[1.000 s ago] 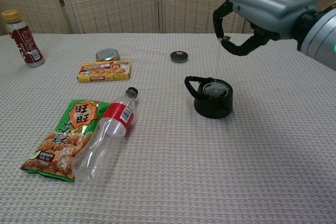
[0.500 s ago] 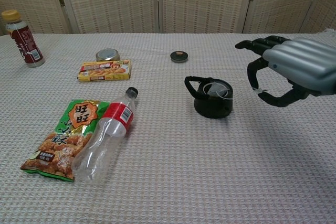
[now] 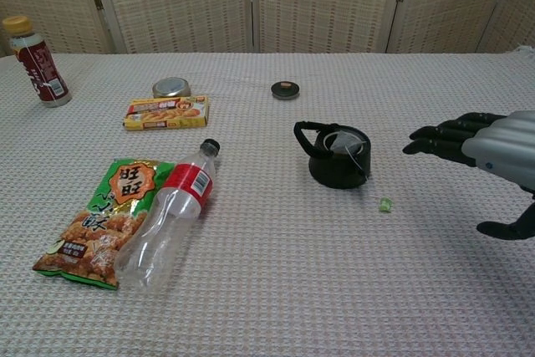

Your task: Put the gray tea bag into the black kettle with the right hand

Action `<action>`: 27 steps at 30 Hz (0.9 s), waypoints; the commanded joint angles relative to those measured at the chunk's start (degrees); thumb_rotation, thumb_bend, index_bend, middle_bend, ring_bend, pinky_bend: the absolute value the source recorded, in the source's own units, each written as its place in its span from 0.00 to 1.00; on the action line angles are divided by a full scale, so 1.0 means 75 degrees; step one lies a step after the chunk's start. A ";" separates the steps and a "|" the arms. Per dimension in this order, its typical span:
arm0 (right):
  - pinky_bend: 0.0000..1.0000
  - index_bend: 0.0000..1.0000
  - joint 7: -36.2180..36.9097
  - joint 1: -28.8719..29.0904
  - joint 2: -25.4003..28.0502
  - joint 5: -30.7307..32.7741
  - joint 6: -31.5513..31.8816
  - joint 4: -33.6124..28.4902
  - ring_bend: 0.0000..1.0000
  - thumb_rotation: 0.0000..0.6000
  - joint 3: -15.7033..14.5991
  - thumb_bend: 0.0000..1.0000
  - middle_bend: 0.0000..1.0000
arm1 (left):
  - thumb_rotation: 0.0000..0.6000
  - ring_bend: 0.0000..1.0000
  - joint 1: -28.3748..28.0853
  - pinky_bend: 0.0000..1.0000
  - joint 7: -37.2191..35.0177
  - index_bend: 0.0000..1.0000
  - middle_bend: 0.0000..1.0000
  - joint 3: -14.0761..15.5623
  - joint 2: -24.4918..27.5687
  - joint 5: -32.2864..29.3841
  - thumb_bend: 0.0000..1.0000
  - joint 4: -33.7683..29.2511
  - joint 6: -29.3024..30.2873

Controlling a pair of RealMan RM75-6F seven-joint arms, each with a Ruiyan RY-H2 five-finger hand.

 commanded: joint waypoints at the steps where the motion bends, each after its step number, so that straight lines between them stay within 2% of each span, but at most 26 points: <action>1: 0.00 0.00 0.0161 0.0166 0.0662 0.0273 -0.0047 -0.0679 0.00 1.00 0.0414 0.24 0.00 | 1.00 0.00 -0.0002 0.11 0.0019 0.00 0.00 0.0003 -0.0003 0.0019 0.12 -0.0004 0.0009; 2: 0.00 0.00 0.0217 0.0258 0.0816 0.0393 -0.0110 -0.0806 0.00 1.00 0.0566 0.26 0.00 | 1.00 0.00 -0.0003 0.11 0.0033 0.00 0.00 0.0006 -0.0004 0.0027 0.12 -0.0009 0.0011; 4: 0.09 0.00 0.0322 0.0498 0.1110 0.0771 -0.0345 -0.1020 0.04 1.00 0.0886 0.34 0.00 | 1.00 0.00 -0.0002 0.11 0.0064 0.00 0.00 0.0013 -0.0009 0.0041 0.12 -0.0020 0.0015; 5: 0.20 0.00 0.0414 0.0700 0.1286 0.1130 -0.0602 -0.1112 0.10 1.00 0.1100 0.37 0.00 | 1.00 0.00 -0.0003 0.11 0.0061 0.00 0.00 0.0017 -0.0011 0.0049 0.12 -0.0034 0.0015; 6: 0.36 0.01 0.0501 0.0874 0.1409 0.1440 -0.0850 -0.1149 0.21 1.00 0.1253 0.44 0.00 | 1.00 0.00 -0.0004 0.11 0.0032 0.00 0.00 0.0022 -0.0008 0.0059 0.12 -0.0050 0.0013; 8: 0.56 0.02 0.0485 0.1286 0.1604 0.2140 -0.1323 -0.1083 0.38 1.00 0.1524 0.53 0.00 | 1.00 0.00 -0.0011 0.11 0.0000 0.00 0.00 0.0027 -0.0003 0.0066 0.12 -0.0056 -0.0001; 10: 0.71 0.04 0.0340 0.1613 0.1669 0.2675 -0.1633 -0.0998 0.52 1.00 0.1630 0.61 0.00 | 1.00 0.00 -0.0016 0.11 0.0027 0.00 0.00 0.0016 -0.0009 0.0050 0.12 -0.0046 -0.0004; 12: 0.80 0.06 0.0123 0.1989 0.1700 0.3337 -0.1924 -0.0953 0.60 1.00 0.1670 0.65 0.01 | 1.00 0.00 -0.0034 0.11 0.0015 0.00 0.00 0.0002 -0.0007 0.0032 0.12 -0.0053 -0.0030; 19: 0.82 0.09 -0.0723 0.3268 0.1618 0.5495 -0.2272 -0.0934 0.64 1.00 0.1407 0.68 0.04 | 1.00 0.00 -0.0073 0.11 -0.0039 0.00 0.00 -0.0029 -0.0009 0.0012 0.12 -0.0025 -0.0062; 27: 0.82 0.11 -0.1063 0.4235 0.1223 0.6630 -0.2436 -0.0793 0.64 1.00 0.1008 0.68 0.05 | 1.00 0.00 -0.0052 0.11 -0.0085 0.00 0.00 -0.0031 0.0013 -0.0021 0.12 -0.0015 -0.0046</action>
